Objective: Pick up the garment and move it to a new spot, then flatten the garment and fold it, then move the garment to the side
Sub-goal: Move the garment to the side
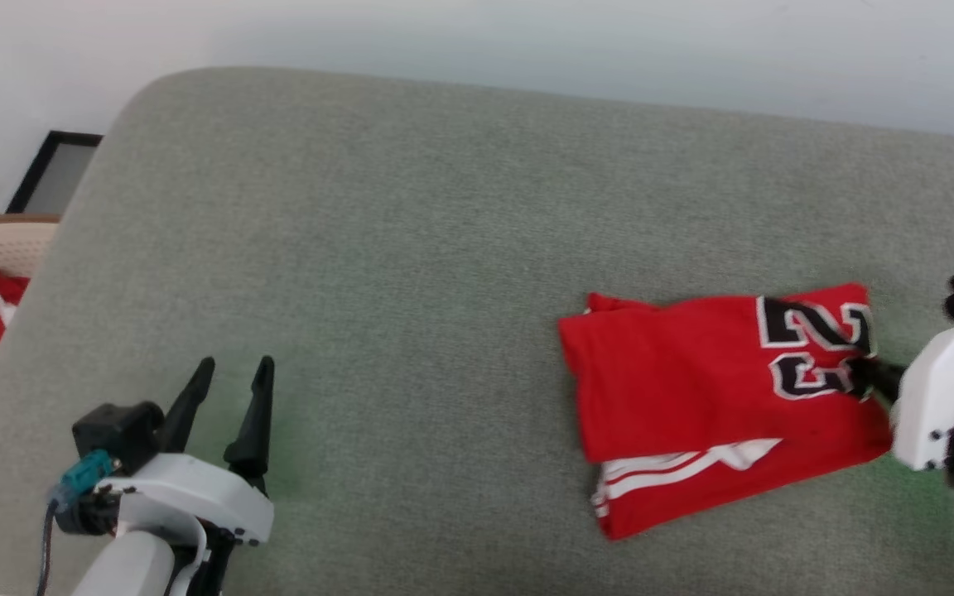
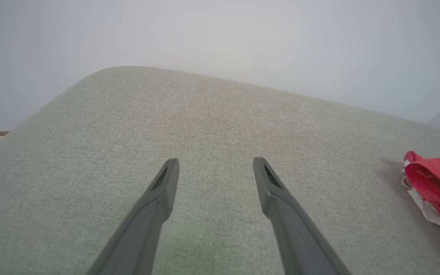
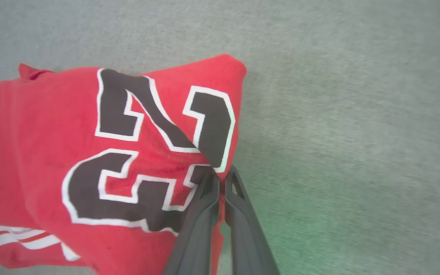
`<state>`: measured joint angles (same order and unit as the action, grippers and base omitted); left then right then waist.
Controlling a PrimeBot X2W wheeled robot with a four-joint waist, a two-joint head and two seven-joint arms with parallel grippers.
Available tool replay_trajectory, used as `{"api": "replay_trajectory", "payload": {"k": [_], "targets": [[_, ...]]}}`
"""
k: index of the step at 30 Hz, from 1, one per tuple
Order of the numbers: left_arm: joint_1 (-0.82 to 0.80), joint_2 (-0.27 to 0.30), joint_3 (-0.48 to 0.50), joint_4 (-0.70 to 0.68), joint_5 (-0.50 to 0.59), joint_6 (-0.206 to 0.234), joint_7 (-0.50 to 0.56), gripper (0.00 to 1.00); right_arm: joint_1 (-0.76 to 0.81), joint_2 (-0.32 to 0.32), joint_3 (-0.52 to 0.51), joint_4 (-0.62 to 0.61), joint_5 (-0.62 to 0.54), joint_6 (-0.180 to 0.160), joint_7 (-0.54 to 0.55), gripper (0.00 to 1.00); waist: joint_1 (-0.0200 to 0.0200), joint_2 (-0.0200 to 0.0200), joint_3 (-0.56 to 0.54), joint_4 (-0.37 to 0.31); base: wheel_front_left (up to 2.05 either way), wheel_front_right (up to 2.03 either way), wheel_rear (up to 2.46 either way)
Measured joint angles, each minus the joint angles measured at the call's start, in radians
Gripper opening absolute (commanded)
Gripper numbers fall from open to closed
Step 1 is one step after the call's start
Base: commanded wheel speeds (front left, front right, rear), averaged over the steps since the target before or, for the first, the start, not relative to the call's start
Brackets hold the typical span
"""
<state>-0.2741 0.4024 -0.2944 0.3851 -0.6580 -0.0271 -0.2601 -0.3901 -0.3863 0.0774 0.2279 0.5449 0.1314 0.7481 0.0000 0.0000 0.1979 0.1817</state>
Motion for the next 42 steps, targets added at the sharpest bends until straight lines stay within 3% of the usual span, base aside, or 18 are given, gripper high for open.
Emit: {"api": "replay_trajectory", "payload": {"k": [17,31,42], "targets": [[-0.116,-0.011,-0.03,0.029,0.048,-0.041,-0.001,1.0,-0.136,-0.2,-0.058,0.058,-0.058,0.0,-0.038,0.0,0.0,0.0,0.051,-0.118,0.0,0.0,0.0],[-0.228,-0.022,-0.073,0.049,0.09,-0.07,-0.001,1.0,-0.265,-0.342,0.02,0.234,-0.131,0.0,-0.21,0.0,0.0,0.0,0.122,-0.22,0.0,0.0,0.0],[-0.313,-0.03,-0.111,0.071,0.102,-0.088,-0.002,1.0,-0.372,-0.428,0.076,0.407,-0.213,0.0,-0.363,0.0,0.0,0.0,0.191,-0.257,0.0,0.0,0.0]]}}
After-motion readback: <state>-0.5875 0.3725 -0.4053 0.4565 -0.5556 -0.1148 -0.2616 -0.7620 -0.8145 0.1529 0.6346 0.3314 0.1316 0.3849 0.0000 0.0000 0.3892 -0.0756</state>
